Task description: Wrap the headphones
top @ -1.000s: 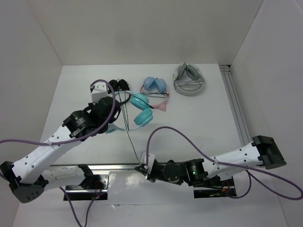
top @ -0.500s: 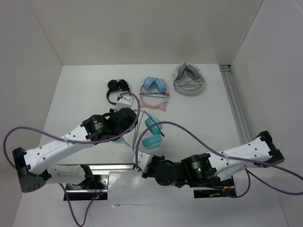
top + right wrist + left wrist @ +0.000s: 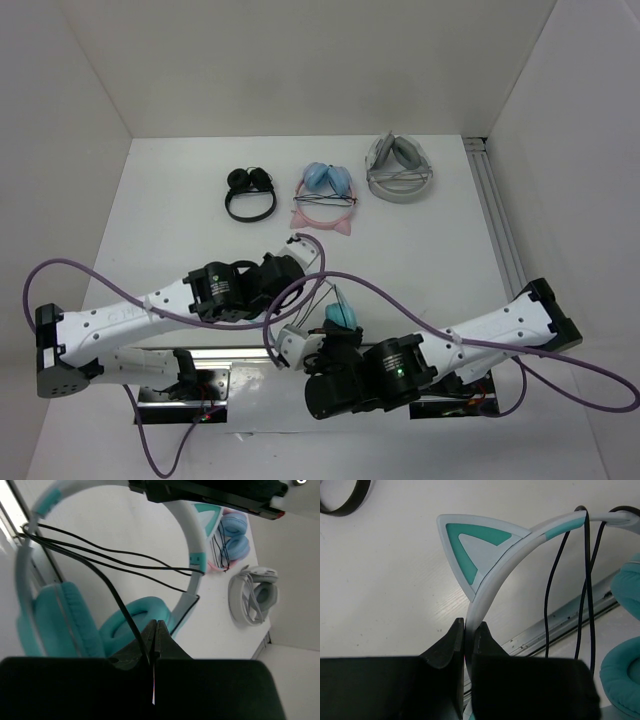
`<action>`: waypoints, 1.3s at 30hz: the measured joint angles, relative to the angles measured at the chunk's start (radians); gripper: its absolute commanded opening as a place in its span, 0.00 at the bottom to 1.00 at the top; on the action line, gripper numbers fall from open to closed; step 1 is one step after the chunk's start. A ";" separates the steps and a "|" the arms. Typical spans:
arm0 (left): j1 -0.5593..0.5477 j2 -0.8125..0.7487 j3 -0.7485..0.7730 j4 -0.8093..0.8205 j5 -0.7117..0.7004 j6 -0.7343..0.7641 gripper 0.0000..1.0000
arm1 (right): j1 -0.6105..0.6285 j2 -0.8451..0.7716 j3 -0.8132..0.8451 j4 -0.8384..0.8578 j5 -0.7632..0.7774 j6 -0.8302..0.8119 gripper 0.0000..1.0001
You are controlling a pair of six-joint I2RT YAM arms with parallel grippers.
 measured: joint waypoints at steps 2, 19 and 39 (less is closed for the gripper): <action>-0.003 -0.002 0.000 0.002 0.035 0.029 0.00 | 0.006 0.000 0.000 -0.032 0.026 0.013 0.00; -0.005 -0.079 0.041 -0.023 0.302 0.179 0.00 | 0.014 -0.013 -0.027 -0.150 0.194 0.079 0.04; -0.021 -0.074 0.156 -0.149 0.385 0.233 0.00 | 0.010 -0.080 -0.102 -0.150 0.238 0.086 0.27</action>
